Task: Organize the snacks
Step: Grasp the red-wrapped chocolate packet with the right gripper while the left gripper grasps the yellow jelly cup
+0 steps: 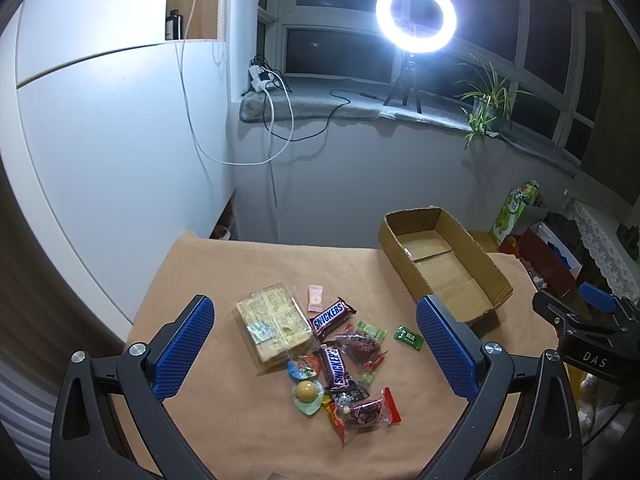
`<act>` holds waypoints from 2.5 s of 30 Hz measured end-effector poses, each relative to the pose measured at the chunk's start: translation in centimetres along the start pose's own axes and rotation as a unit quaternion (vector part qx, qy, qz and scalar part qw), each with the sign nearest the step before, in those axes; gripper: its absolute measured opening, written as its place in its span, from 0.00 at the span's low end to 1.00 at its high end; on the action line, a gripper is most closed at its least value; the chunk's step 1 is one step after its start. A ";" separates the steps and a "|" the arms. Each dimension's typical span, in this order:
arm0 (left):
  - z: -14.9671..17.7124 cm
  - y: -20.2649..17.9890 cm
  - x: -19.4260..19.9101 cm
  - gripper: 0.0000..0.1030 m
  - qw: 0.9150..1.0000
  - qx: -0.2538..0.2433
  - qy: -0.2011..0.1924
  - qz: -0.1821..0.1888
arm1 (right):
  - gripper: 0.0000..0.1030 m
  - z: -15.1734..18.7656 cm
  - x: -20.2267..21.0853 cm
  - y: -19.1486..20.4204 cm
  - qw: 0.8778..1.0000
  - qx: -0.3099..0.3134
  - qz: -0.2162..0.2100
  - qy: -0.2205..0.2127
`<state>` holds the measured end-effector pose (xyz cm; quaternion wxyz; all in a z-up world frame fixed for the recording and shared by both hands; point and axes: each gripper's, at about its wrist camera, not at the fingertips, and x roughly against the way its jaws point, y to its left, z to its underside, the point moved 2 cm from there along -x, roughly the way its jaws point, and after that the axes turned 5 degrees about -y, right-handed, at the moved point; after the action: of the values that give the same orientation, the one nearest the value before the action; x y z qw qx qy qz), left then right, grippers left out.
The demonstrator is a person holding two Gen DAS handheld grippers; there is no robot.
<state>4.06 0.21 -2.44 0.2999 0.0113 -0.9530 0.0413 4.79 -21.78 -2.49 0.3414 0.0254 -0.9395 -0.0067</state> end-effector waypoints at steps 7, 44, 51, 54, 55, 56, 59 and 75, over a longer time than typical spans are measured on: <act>0.8 2.0 -1.5 0.98 0.999 0.040 0.027 0.016 | 1.00 1.2 -1.6 -0.2 0.999 0.009 -0.019 0.024; 10.2 7.2 -9.6 0.43 0.965 0.095 0.230 0.079 | 0.86 11.4 -6.8 14.1 0.890 0.347 -0.259 0.143; 11.3 5.9 -11.9 0.36 0.958 0.084 0.255 0.103 | 0.80 13.7 -6.9 17.1 0.830 0.469 -0.276 0.120; 11.7 5.5 -12.9 0.34 0.956 0.071 0.266 0.104 | 0.79 14.5 -7.1 17.9 0.814 0.498 -0.277 0.111; 11.8 5.4 -13.2 0.33 0.955 0.066 0.269 0.103 | 0.79 14.7 -7.3 18.2 0.811 0.504 -0.277 0.111; 11.9 5.3 -13.5 0.31 0.955 0.061 0.271 0.103 | 0.79 14.8 -7.5 18.2 0.810 0.504 -0.277 0.113; 12.2 5.2 -14.0 0.30 0.954 0.054 0.275 0.102 | 0.78 15.0 -8.3 18.4 0.809 0.503 -0.278 0.121; 13.1 5.0 -15.6 0.27 0.950 0.050 0.288 0.109 | 0.43 15.2 -12.0 18.0 0.828 0.422 -0.309 0.204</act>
<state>9.08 3.98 -22.44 0.5542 -0.0905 -0.8183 0.1229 3.46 -3.22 -21.30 0.4612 0.4566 -0.7033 0.2902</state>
